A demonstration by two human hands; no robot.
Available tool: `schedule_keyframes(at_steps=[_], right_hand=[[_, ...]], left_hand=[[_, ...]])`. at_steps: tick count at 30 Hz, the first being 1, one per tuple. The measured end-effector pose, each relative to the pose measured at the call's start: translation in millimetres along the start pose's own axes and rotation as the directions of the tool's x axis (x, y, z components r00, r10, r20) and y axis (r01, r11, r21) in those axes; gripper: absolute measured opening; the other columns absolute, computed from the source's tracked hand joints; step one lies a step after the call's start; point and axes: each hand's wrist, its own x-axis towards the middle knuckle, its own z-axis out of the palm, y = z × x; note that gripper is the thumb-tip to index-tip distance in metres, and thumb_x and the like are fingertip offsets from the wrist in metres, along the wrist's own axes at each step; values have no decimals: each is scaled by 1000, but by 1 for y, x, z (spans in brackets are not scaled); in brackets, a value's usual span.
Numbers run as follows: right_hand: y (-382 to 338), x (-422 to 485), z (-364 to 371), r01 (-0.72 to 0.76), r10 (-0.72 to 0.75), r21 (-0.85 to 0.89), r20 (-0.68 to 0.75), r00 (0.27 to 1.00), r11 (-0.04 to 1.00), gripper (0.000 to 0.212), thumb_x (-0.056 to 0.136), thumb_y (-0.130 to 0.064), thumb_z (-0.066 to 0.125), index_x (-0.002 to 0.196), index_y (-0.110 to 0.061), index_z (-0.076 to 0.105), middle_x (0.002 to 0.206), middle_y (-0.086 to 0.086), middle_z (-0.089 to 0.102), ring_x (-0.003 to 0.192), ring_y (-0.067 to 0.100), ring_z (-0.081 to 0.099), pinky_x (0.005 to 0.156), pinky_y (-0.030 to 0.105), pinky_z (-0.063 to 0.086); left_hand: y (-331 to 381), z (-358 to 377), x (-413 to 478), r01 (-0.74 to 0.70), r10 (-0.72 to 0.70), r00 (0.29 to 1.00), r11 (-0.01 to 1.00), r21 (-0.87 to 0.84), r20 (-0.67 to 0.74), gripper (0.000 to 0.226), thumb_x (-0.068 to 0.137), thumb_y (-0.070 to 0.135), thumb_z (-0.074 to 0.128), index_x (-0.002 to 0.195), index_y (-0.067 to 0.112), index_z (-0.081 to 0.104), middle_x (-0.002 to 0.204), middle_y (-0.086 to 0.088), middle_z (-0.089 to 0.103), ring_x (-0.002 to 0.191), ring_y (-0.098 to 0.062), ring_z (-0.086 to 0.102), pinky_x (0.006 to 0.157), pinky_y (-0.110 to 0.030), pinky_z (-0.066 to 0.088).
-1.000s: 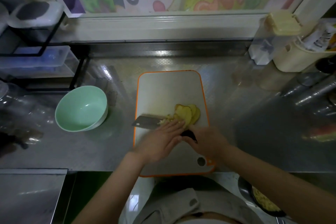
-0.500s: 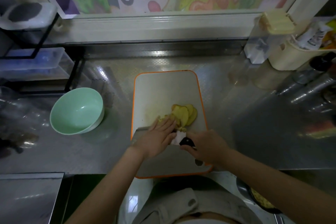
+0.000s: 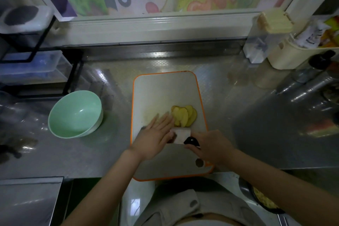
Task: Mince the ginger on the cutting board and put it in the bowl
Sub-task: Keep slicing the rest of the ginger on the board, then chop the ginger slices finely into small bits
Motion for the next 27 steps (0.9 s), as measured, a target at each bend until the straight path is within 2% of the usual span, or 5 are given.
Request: schedule_keyframes(at_steps=[12,16,20,23,27], right_hand=[[0,-6,-13,-29,29,-28,-5,1000,999,64,82,-68,25,92,-18,64,76,0,69,59,18,63,53,28,45],[5,-11,-15,-57,50,-63,-97,994,996,49,82,-63,36,73,-23,62,52,-4,61,39,11,54,36,21,38],[10,-20,-18,-161,164,32,-129,978,986,49,87,-62,36,82,-21,62,61,-4,65,49,14,61,42,24,42],[11,-25,-24,-345,345,130,20,938,930,39,92,-55,43,95,-19,59,82,0,67,73,17,65,61,29,48],[9,-28,-29,-479,467,397,134,874,783,27,95,-41,47,71,-29,44,64,-12,50,54,-2,45,48,12,35]], left_hand=[[-18,4,-3,119,-128,983,990,70,132,120,57,71,-39,147,12,15,155,1,12,143,-7,3,108,-19,-17],[-16,-2,12,241,-239,969,970,16,-64,69,91,48,2,143,15,33,148,-2,36,139,-14,26,114,-28,4],[-13,-16,27,272,-423,803,887,-373,-420,26,91,3,51,112,3,65,109,-17,67,102,-30,62,92,-26,37],[-14,-23,35,295,-528,700,827,-479,-481,26,87,-6,49,105,0,67,105,-18,67,98,-30,63,87,-20,38],[-21,-21,44,342,-675,585,708,-618,-449,19,90,4,49,101,2,65,100,-17,66,93,-31,61,84,-30,43]])
